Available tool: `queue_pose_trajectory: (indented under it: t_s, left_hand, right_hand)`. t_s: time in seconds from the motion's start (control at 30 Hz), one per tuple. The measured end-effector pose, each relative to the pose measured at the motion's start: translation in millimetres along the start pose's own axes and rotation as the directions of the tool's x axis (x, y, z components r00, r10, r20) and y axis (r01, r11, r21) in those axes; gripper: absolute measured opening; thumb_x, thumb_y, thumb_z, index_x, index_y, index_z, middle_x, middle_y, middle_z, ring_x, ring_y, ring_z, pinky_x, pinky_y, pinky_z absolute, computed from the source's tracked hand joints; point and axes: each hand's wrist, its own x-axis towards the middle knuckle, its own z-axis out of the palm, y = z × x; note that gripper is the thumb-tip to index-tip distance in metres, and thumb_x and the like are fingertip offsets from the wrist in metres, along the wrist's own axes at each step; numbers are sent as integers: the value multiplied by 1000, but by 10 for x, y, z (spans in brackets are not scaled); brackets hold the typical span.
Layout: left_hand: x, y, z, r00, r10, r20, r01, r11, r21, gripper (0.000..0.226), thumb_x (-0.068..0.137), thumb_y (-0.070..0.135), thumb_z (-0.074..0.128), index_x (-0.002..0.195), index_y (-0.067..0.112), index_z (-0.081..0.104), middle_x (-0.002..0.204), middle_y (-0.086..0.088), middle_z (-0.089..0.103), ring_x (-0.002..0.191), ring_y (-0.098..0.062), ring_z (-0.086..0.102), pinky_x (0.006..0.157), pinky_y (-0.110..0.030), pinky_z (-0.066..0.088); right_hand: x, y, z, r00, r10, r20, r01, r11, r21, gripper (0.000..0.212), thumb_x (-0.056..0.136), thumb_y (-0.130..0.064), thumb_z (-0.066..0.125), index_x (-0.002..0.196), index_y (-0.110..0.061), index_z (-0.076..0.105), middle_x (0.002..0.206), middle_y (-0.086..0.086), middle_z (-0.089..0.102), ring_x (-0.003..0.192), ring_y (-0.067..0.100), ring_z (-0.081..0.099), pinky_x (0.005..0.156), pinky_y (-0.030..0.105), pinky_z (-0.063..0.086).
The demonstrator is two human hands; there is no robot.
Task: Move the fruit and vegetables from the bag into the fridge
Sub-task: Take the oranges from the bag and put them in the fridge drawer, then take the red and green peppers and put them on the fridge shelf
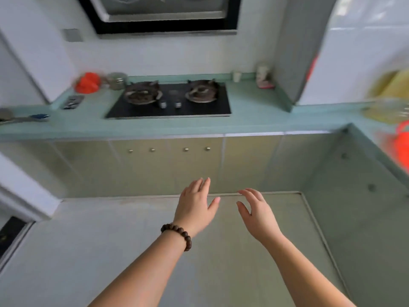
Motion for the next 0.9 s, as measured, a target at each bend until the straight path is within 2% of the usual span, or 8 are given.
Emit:
queue_pose_trajectory:
  t_s: [0.2, 0.43, 0.53, 0.67, 0.9]
  left_hand:
    - [776, 1198, 618, 959, 255, 122, -251, 967, -47, 64, 94, 46, 40, 147, 13, 24, 153, -9, 28, 142, -22, 22, 116, -33, 18]
    - [1267, 2342, 1231, 838, 486, 246, -473, 874, -113, 65, 94, 47, 39, 148, 15, 22, 154, -8, 25, 143, -21, 18, 117, -32, 14]
    - [1458, 2701, 1480, 783, 547, 296, -535, 835, -126, 65, 94, 48, 38, 148, 16, 21, 155, -6, 24, 143, -20, 18, 117, -31, 13]
    - [1790, 3106, 1829, 717, 591, 371, -578, 801, -158, 65, 94, 49, 36, 148, 19, 20, 155, -5, 22, 144, -18, 15, 117, -34, 14]
    - [2806, 3741, 2334, 618, 646, 448, -629, 748, -212, 64, 94, 50, 35, 149, 20, 19, 156, -5, 20, 145, -18, 13, 117, -37, 14]
  right_hand:
    - [-23, 1017, -917, 953, 214, -215, -223, 975, -16, 39, 93, -26, 50, 130, -18, 50, 138, -3, 46, 128, 15, 42, 101, 27, 36]
    - [-313, 1872, -1633, 776, 485, -403, -497, 864, 81, 37, 93, -27, 49, 129, -20, 50, 139, -3, 44, 128, 14, 42, 100, 24, 34]
    - [-352, 2155, -1827, 700, 567, -434, -578, 807, 120, 36, 93, -28, 49, 129, -21, 51, 139, -4, 44, 126, 13, 44, 95, 20, 32]
    - [-241, 2530, -2020, 636, 621, -458, -636, 758, 143, 37, 94, -30, 47, 129, -21, 51, 139, -3, 43, 126, 13, 43, 93, 17, 29]
    - [489, 3234, -2441, 531, 688, -495, -698, 686, 205, 35, 94, -31, 47, 127, -21, 52, 136, -5, 45, 123, 13, 45, 93, 19, 30]
